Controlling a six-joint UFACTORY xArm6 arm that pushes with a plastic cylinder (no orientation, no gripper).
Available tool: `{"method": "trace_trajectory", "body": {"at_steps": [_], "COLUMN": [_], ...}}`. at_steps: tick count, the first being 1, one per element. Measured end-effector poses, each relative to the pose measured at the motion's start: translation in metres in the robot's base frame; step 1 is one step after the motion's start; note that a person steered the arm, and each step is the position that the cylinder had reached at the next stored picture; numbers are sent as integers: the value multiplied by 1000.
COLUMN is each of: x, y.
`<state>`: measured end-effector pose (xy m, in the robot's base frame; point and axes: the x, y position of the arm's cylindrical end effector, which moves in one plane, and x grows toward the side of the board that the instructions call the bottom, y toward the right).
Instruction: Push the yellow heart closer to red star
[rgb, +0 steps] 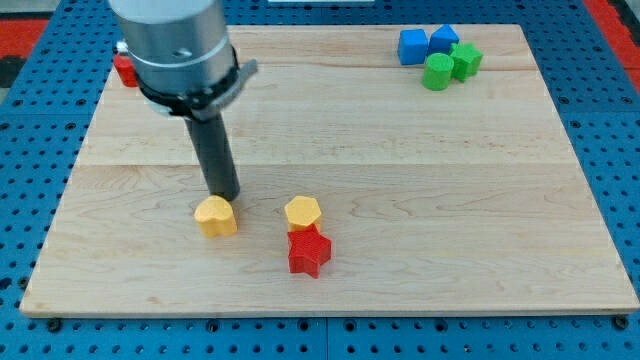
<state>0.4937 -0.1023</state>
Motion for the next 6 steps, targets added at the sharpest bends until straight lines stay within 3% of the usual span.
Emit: {"method": "trace_trajectory", "body": {"at_steps": [2,4,5,6], "x": [10,40,37,-5], "y": [-64,40,-2,-70]}}
